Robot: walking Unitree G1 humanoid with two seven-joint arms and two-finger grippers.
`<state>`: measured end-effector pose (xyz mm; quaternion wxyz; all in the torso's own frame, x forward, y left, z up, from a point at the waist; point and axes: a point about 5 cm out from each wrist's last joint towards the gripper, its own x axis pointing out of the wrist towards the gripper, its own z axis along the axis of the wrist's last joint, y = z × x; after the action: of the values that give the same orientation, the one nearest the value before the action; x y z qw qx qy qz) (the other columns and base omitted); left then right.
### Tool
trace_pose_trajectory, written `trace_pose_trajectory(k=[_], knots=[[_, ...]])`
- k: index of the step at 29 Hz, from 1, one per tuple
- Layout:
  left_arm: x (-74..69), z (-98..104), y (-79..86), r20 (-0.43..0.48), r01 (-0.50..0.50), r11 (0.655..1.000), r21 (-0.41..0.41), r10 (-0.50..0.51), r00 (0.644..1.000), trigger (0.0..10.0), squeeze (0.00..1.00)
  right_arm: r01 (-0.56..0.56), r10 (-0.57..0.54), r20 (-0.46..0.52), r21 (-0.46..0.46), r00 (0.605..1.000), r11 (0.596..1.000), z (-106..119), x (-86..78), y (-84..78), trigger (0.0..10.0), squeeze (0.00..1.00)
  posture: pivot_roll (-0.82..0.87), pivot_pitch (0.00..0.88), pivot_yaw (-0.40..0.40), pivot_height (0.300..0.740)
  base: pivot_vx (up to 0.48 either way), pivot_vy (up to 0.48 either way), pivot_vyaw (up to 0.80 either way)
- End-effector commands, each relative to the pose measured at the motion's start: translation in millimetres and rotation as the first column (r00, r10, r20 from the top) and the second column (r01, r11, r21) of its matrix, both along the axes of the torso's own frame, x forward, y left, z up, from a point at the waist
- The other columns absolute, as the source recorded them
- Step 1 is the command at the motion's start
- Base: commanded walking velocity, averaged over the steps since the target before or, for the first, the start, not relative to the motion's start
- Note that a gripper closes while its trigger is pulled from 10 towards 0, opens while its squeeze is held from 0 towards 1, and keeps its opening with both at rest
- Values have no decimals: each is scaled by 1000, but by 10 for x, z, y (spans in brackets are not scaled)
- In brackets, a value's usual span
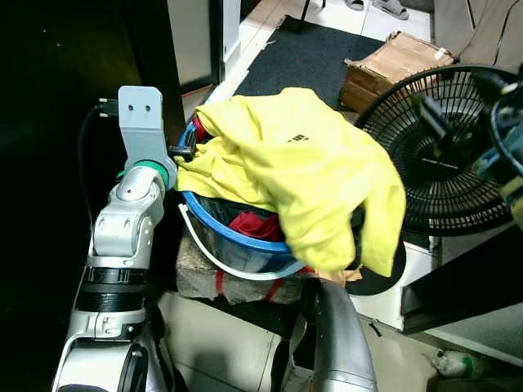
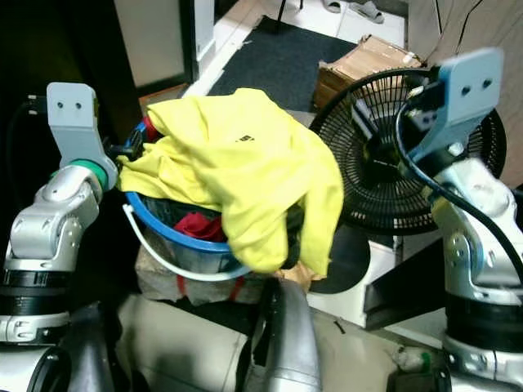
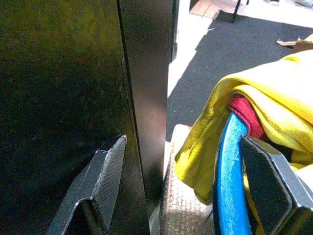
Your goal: Clothes washing
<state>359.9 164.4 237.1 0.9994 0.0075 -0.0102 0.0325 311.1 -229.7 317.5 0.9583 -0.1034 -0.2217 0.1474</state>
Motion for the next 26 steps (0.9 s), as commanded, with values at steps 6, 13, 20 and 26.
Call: trace_pose_trajectory(k=[6, 13, 20, 26], knots=[[-6, -40, -24, -19, 1, 1000, -8, -1, 1000, 10000, 0, -216, 215, -79, 1, 973, 976, -263, 196, 531, 10000, 0, 12, 164, -14, 385, 0, 0, 0], [-17, -50, -18, -21, -3, 1000, -9, 3, 1000, 10000, 0, -267, 270, -108, 39, 957, 963, -356, 324, 731, 10000, 0, 21, 165, -19, 385, 0, 0, 0], [-33, -62, -6, -22, -14, 1000, -13, 13, 1000, 10000, 0, -227, 190, -308, -88, 932, 970, -599, 572, 870, 10000, 0, 18, 166, -32, 385, 0, 0, 0], [-37, -83, -19, -26, -13, 1000, -17, 13, 1000, 10000, 0, -205, 134, -449, -112, 883, 972, -808, 618, 765, 10000, 0, 13, 165, -34, 385, 0, 0, 0]])
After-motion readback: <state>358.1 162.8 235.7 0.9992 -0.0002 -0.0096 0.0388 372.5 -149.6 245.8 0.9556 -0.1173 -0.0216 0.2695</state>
